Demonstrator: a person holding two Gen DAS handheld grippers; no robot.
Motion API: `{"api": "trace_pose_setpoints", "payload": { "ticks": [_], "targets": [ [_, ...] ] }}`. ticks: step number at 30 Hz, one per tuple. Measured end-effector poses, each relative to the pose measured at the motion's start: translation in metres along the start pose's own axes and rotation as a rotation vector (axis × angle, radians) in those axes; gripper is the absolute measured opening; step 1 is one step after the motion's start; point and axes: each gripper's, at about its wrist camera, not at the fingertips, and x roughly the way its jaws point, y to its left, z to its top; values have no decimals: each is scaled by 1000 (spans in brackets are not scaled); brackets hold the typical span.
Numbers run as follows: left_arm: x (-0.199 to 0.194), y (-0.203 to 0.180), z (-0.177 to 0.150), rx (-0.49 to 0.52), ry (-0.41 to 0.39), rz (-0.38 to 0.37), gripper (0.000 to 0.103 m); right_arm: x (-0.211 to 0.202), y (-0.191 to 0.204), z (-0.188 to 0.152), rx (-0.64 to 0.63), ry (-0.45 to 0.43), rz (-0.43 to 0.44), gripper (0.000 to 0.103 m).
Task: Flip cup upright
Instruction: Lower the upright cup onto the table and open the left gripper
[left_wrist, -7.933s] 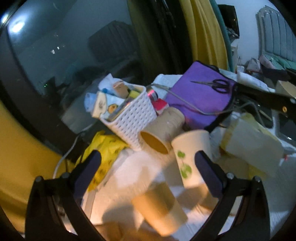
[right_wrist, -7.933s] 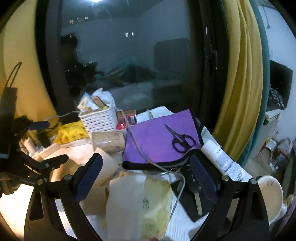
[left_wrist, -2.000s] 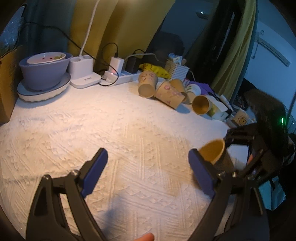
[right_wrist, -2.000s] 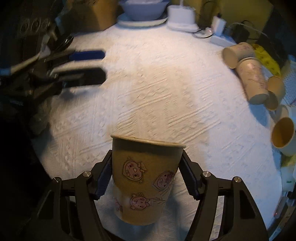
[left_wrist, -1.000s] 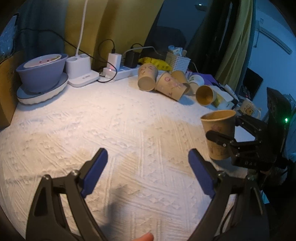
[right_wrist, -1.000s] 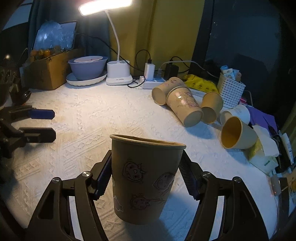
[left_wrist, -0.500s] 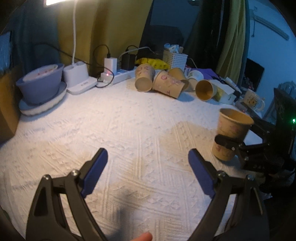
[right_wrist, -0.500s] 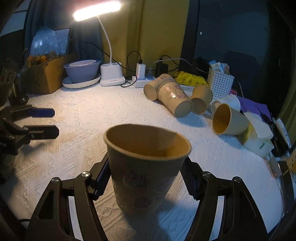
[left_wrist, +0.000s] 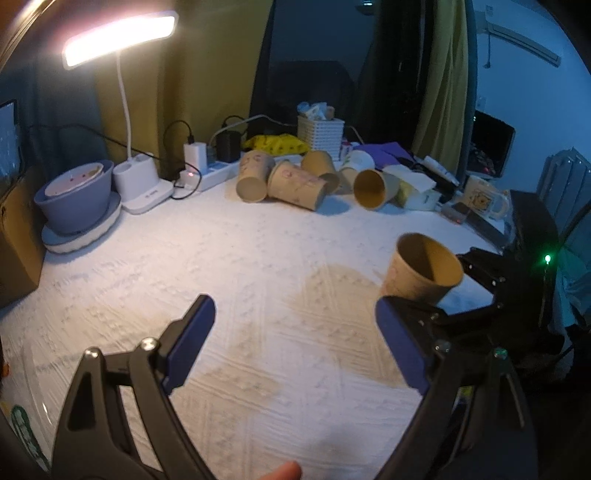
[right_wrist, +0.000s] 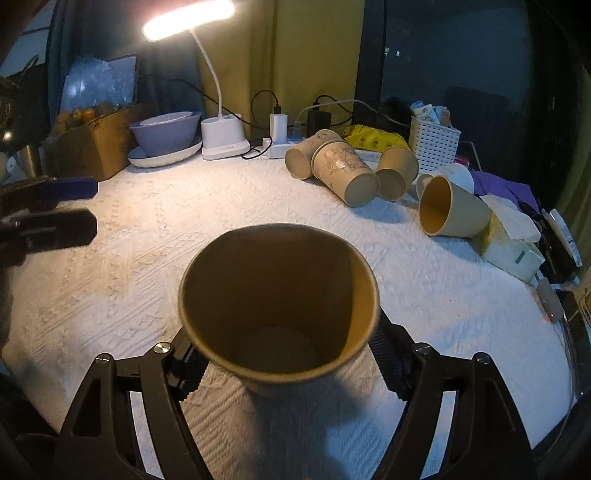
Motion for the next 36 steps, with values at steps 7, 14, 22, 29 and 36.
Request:
{"api": "trace_pose_setpoints", "payload": {
  "ticks": [7, 14, 22, 29, 36],
  "targets": [
    [-12, -14, -12, -19, -34, -57, 90, -19, -4, -8, 28, -1, 0, 80],
    [-32, -25, -16, -53, -92, -77, 90, -46, -3, -15, 41, -12, -24, 80],
    [-56, -48, -7, -1, -179, -38, 90, -85, -7, -17, 75, -59, -48, 81],
    [-76, -66, 1, 36, -265, 35, 90, -118, -12, -7, 81, -129, -81, 81],
    [-96, -77, 9, 71, -338, 40, 90, -153, -9, 5, 68, -212, -102, 81]
  ]
}}
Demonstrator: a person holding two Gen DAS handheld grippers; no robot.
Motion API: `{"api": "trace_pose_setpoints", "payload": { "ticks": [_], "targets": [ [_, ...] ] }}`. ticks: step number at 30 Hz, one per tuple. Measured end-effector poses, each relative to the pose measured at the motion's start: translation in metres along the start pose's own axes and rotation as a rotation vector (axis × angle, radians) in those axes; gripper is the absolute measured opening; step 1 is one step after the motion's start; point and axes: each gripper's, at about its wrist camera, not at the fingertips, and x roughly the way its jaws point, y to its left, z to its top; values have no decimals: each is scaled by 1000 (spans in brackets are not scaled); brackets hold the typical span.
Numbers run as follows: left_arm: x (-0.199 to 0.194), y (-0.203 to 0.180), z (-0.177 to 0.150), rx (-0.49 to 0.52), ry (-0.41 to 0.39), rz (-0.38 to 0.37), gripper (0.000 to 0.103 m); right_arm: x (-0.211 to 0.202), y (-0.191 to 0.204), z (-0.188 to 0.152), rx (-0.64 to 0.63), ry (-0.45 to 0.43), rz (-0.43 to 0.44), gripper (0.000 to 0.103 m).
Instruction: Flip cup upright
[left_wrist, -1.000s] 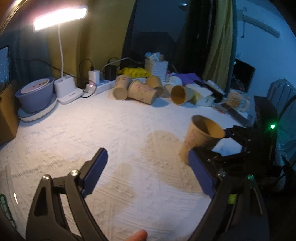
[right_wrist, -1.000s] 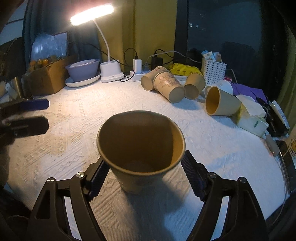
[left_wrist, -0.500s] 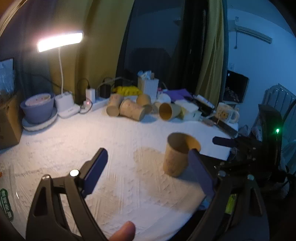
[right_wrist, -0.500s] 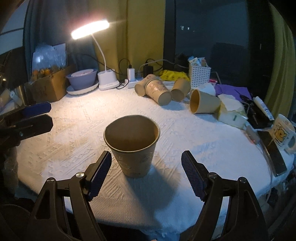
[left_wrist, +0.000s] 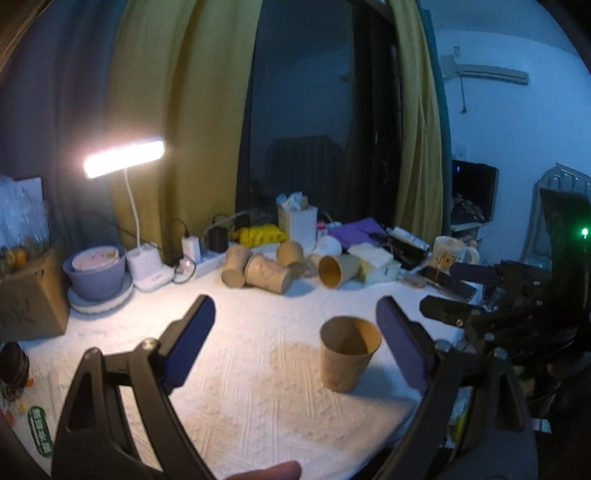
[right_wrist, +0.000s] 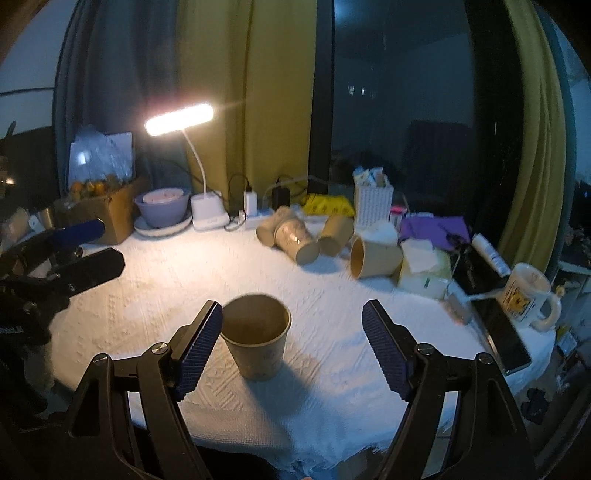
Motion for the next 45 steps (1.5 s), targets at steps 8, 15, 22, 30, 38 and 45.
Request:
{"api": "trace_pose_setpoints", "payload": {
  "ticks": [8, 15, 22, 30, 38, 45],
  "targets": [
    [-15, -9, 18, 25, -60, -10, 90, -22, 2, 14, -27, -56, -11, 81],
    [-30, -13, 29, 13, -128, -13, 90, -38, -1, 26, -25, -101, -20, 81],
    [-38, -13, 31, -12, -156, -13, 90, -55, -1, 35, -22, -149, -28, 81],
    [-36, -11, 27, -42, -134, -34, 90, -53, -1, 34, -17, -145, -24, 81],
    [-36, -9, 23, -59, -126, -57, 90, -50, -1, 33, -15, -136, -14, 81],
    [-34, -6, 20, -65, -122, -40, 90, -45, -1, 31, -14, -124, -9, 81]
  ]
}}
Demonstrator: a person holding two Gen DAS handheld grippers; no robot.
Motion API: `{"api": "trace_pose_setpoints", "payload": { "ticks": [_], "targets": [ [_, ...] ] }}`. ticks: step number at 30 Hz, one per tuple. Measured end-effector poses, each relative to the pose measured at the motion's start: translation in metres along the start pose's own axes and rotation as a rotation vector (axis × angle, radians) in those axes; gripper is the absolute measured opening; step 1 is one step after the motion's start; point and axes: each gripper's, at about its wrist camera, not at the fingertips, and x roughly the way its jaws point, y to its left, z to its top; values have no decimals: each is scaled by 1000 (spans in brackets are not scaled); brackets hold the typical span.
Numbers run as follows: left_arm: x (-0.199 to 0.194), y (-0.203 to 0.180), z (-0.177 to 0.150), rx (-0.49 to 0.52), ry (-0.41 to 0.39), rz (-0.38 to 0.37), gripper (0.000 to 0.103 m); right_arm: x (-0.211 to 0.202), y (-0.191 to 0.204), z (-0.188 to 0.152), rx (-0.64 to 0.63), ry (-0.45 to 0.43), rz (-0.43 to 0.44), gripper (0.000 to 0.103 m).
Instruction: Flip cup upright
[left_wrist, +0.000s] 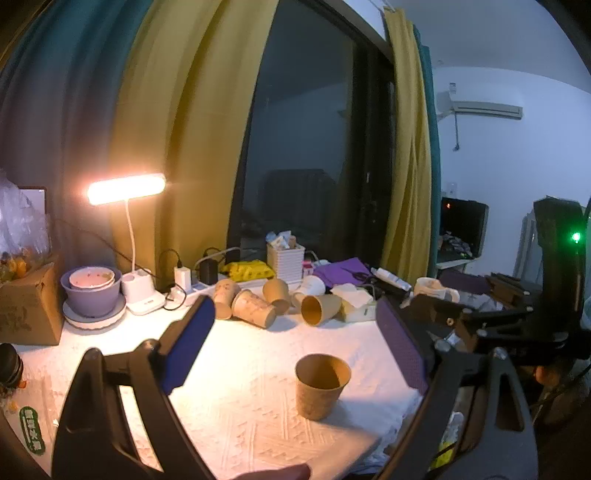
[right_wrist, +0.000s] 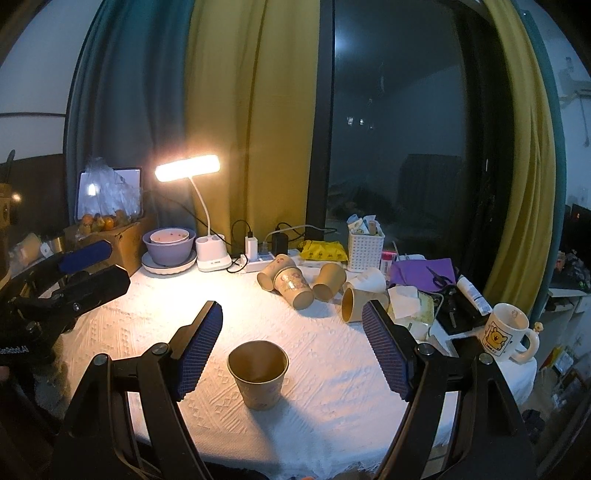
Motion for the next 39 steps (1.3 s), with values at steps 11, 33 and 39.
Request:
{"api": "trace_pose_setpoints", "payload": {
  "ticks": [11, 33, 39],
  "targets": [
    [2, 1, -4, 10, -12, 34, 90, 6, -1, -5, 7, 18, 3, 81],
    [10, 7, -10, -9, 21, 40, 90, 20, -2, -10, 15, 51, 18, 81],
    [11, 7, -10, -8, 21, 39, 90, 21, -1, -11, 15, 51, 18, 81]
  ]
}}
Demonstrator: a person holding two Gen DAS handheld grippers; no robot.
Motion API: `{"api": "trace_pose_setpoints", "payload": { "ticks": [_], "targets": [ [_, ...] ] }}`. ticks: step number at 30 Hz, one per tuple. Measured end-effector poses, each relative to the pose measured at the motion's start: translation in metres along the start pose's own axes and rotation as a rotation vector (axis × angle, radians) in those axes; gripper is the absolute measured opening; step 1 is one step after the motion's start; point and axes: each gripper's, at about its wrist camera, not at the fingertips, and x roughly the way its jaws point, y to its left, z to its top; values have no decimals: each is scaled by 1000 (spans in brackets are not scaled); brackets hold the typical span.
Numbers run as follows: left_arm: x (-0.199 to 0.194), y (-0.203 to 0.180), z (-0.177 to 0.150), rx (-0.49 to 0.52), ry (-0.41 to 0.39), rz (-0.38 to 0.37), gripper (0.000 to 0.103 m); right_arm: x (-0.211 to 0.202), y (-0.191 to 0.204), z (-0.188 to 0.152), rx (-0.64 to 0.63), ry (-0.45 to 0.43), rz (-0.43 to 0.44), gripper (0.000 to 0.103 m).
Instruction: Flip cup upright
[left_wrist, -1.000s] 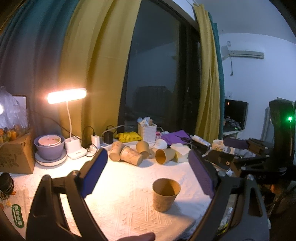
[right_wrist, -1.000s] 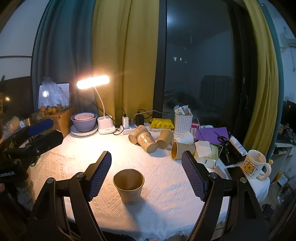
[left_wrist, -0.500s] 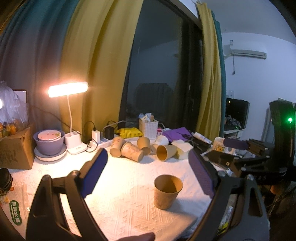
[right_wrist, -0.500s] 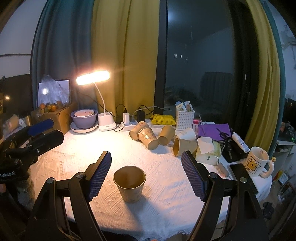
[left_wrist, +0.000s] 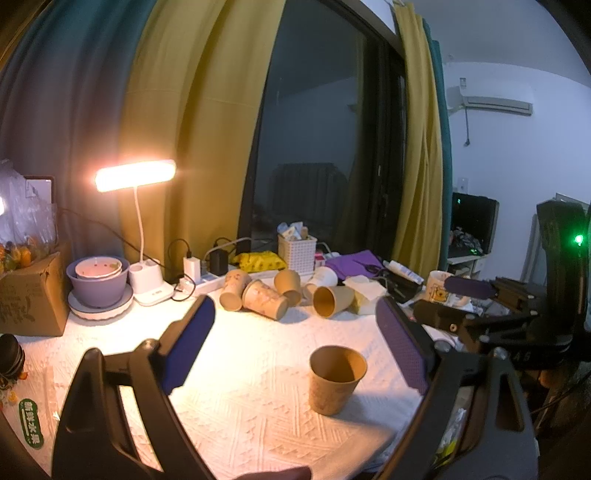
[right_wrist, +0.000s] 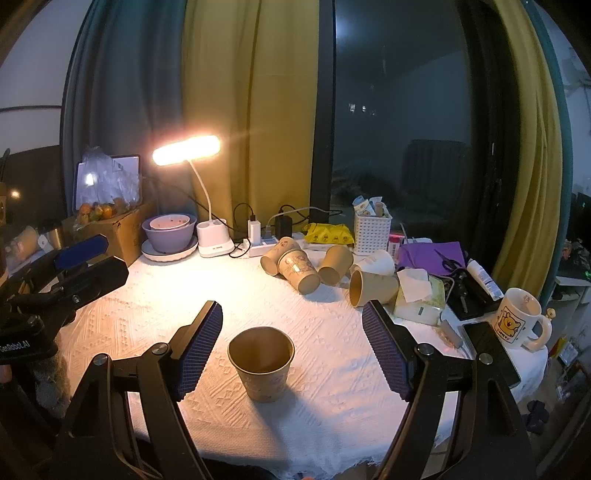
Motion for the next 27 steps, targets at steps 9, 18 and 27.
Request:
{"api": "trace_pose_setpoints", "payload": {
  "ticks": [9, 18, 27],
  "targets": [
    [0, 0, 0, -1, 0, 0, 90, 0, 0, 0, 0, 1, 1, 81],
    [1, 0, -1, 0, 2, -3, 90, 1, 0, 0, 1, 1, 0, 81],
    [5, -3, -6, 3, 23, -21, 90, 3, 0, -1, -5, 4, 0, 81]
  ]
}}
